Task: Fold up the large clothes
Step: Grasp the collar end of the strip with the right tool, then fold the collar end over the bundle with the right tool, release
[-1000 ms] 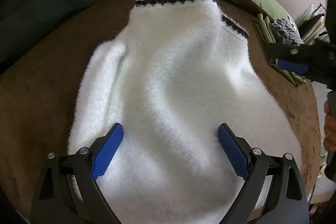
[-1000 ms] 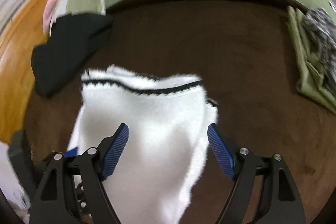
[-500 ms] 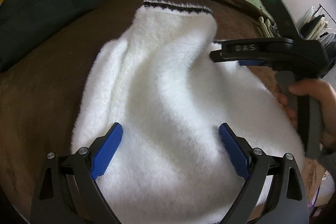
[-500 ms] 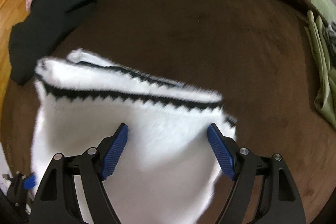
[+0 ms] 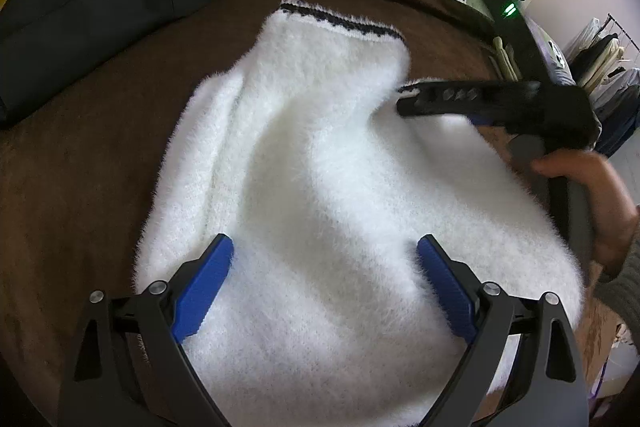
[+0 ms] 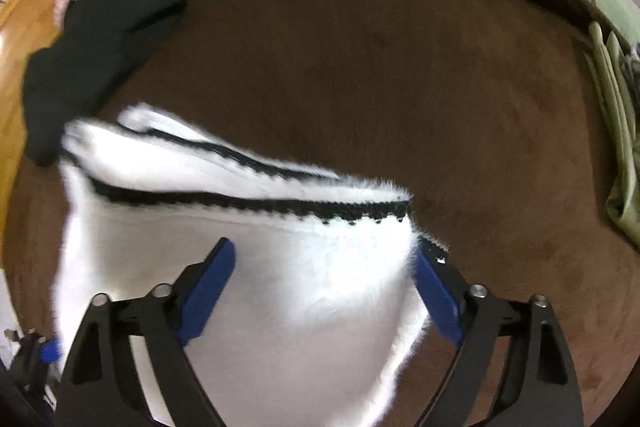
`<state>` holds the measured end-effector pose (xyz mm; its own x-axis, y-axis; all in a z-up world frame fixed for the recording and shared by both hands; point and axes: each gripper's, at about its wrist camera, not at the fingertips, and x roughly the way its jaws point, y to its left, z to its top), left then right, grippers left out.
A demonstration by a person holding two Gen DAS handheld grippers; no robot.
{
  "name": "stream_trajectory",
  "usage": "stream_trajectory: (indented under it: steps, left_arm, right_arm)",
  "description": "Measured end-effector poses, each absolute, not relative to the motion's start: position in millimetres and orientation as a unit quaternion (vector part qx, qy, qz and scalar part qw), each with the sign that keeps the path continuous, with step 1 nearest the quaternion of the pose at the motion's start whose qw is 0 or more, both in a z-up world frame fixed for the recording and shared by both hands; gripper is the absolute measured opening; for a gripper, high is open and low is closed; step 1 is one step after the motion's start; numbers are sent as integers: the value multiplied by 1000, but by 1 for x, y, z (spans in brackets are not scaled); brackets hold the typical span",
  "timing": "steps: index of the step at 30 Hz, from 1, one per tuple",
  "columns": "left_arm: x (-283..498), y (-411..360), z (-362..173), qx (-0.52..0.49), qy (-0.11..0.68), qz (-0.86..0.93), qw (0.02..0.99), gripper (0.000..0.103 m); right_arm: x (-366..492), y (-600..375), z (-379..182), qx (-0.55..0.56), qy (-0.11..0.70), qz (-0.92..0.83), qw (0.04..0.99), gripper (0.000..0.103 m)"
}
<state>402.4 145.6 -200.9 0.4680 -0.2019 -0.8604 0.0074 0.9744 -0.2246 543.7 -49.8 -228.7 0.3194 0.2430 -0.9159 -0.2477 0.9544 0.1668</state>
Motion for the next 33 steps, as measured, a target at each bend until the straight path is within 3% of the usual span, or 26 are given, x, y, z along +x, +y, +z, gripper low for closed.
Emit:
stream_trajectory:
  steps: [7, 12, 18, 19, 20, 22, 27, 33]
  left_arm:
    - [393, 153, -177, -106, 503, -44, 857, 92]
    - [370, 173, -172, -128, 503, -18, 855, 93]
    - [352, 187, -183, -123, 518, 10, 846, 93]
    - [349, 189, -184, -126, 519, 12, 845, 93]
    - [348, 190, -185, -128, 520, 14, 844, 93]
    - [346, 192, -188, -127, 522, 17, 843, 93]
    - [347, 195, -191, -127, 520, 22, 844, 93]
    - [343, 203, -202, -133, 523, 41, 841, 97]
  right_arm:
    - [551, -30, -162, 11, 518, 301, 800, 83]
    - [566, 29, -150, -37, 504, 363, 783, 81]
    - [569, 89, -190, -114, 544, 375, 742, 53]
    - [567, 96, -193, -128, 543, 372, 742, 42]
    - [565, 100, -198, -141, 541, 370, 742, 24]
    - [566, 103, -204, -132, 548, 378, 734, 12]
    - [578, 107, -191, -114, 508, 386, 762, 10]
    - [589, 117, -214, -127, 518, 387, 752, 9]
